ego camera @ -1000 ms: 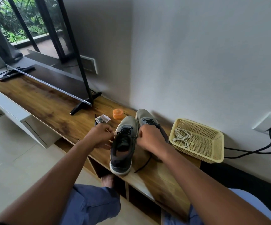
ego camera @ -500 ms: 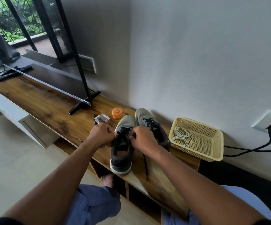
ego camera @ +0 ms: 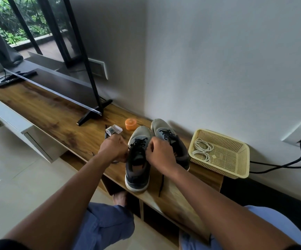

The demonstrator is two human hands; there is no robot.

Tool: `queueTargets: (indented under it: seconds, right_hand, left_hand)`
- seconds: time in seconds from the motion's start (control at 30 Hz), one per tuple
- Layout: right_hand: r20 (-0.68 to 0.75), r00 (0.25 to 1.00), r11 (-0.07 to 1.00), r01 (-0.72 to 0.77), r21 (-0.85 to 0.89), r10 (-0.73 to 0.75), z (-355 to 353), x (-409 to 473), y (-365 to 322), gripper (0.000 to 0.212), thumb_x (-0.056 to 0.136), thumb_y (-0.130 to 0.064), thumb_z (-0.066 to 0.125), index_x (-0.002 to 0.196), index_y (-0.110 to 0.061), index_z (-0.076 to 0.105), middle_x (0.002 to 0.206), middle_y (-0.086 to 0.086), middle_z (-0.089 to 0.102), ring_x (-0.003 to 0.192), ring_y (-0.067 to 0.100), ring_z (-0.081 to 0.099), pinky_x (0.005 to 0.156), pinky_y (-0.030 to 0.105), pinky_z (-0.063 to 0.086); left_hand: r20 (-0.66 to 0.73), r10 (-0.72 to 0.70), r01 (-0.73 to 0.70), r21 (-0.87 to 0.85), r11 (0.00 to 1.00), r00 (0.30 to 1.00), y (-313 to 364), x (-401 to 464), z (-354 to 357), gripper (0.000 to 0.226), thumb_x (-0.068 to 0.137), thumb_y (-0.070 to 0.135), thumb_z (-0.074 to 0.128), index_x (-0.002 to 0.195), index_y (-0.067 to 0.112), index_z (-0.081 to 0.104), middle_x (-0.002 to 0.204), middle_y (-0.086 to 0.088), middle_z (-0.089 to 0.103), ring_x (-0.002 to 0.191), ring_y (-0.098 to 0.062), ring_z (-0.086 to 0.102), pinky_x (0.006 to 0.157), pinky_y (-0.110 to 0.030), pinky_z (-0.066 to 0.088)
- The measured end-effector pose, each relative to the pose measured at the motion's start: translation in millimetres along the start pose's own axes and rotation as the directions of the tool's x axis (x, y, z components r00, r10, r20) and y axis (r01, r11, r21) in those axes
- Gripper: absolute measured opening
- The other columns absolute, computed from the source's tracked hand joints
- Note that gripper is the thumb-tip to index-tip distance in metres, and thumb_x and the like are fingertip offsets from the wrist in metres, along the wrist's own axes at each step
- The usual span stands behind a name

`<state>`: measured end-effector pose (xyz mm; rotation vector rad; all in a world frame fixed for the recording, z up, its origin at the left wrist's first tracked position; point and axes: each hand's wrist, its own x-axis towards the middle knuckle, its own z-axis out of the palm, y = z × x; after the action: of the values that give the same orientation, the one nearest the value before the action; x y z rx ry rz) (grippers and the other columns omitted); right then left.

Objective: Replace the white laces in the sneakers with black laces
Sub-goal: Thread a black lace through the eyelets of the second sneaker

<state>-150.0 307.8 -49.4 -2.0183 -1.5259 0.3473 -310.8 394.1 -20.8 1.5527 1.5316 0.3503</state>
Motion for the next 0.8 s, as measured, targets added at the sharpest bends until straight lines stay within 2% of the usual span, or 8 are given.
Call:
queueTargets:
  seconds: [0.13,0.23,0.37,0.43,0.5,0.63,0.7,0.8]
  right_hand:
    - [0.067,0.967,0.954,0.254,-0.16,-0.246,-8,-9,-16,0.019,0.088,-0.035,0.066,0.1,-0.021,0.062,0.112,0.005,0.054,0.092,0.025,0.061,0.07,0.039,0.057]
    - [0.147,0.947,0.863,0.321,-0.391,-0.286,-2,-11,-24,0.018,0.086,-0.033,0.072,0.102,-0.024,0.073,0.125,0.008,0.048,0.108,0.032,0.056,0.07,0.041,0.057]
    - [0.075,0.948,0.811,0.303,-0.501,-0.308,14,-7,-20,0.008,0.083,-0.019,0.07,0.088,-0.021,0.076,0.118,0.012,0.053,0.107,0.036,0.054,0.063,0.039,0.045]
    - [0.034,0.947,0.805,0.289,-0.518,-0.319,20,-3,-18,0.006,0.081,-0.02,0.072,0.084,-0.019,0.077,0.112,0.011,0.056,0.101,0.036,0.055,0.065,0.039,0.044]
    - [0.009,0.933,0.808,0.316,-0.497,-0.359,27,1,-15,0.005,0.078,-0.022,0.074,0.081,-0.02,0.077,0.106,0.011,0.059,0.095,0.035,0.057,0.066,0.039,0.045]
    - [0.032,0.914,0.827,0.38,-0.413,-0.404,34,4,-8,0.018,0.074,-0.019,0.072,0.091,-0.013,0.071,0.101,0.011,0.061,0.089,0.034,0.06,0.073,0.041,0.05]
    - [0.024,0.924,0.866,0.366,-0.342,-0.381,35,3,-9,0.02,0.074,-0.011,0.069,0.093,-0.009,0.062,0.093,0.013,0.061,0.081,0.037,0.062,0.063,0.041,0.052]
    - [-0.019,0.926,0.888,0.356,-0.29,-0.377,33,3,-8,0.02,0.08,-0.003,0.065,0.097,-0.007,0.054,0.083,0.016,0.063,0.064,0.041,0.064,0.047,0.035,0.037]
  left_hand:
    - [0.221,0.087,-0.112,0.101,0.989,0.971,1,1,-9,0.045,0.091,0.012,0.074,0.126,0.025,0.048,0.115,-0.009,0.065,0.088,-0.029,0.076,0.066,-0.046,0.067]
    - [0.327,0.17,-0.25,0.223,0.942,0.929,-2,0,-6,0.08,0.083,0.015,0.083,0.145,0.033,0.036,0.138,-0.006,0.05,0.095,-0.027,0.07,0.06,-0.036,0.065]
    - [0.329,0.249,-0.373,0.4,0.837,0.911,-6,7,5,0.096,0.082,0.016,0.082,0.159,0.033,0.026,0.162,-0.005,0.033,0.09,-0.023,0.07,0.053,-0.021,0.057]
    - [0.313,0.303,-0.43,0.527,0.733,0.9,-6,13,8,0.103,0.08,0.018,0.081,0.162,0.035,0.022,0.168,0.001,0.03,0.116,-0.024,0.066,0.054,-0.015,0.048]
    - [0.318,0.329,-0.457,0.577,0.677,0.889,-5,14,11,0.103,0.077,0.018,0.081,0.161,0.037,0.024,0.165,0.005,0.036,0.126,-0.022,0.061,0.06,-0.015,0.046]
    - [0.279,0.374,-0.46,0.653,0.601,0.884,-6,19,23,0.087,0.077,0.024,0.08,0.151,0.037,0.037,0.137,0.004,0.063,0.118,-0.021,0.064,0.076,-0.026,0.045]
    - [0.236,0.393,-0.443,0.661,0.606,0.889,-8,22,28,0.07,0.081,0.027,0.076,0.143,0.036,0.045,0.123,0.004,0.069,0.109,-0.022,0.067,0.074,-0.027,0.044]
    - [0.193,0.395,-0.42,0.642,0.641,0.898,-13,25,31,0.052,0.083,0.027,0.074,0.13,0.034,0.052,0.106,0.006,0.067,0.095,-0.02,0.066,0.068,-0.027,0.046]
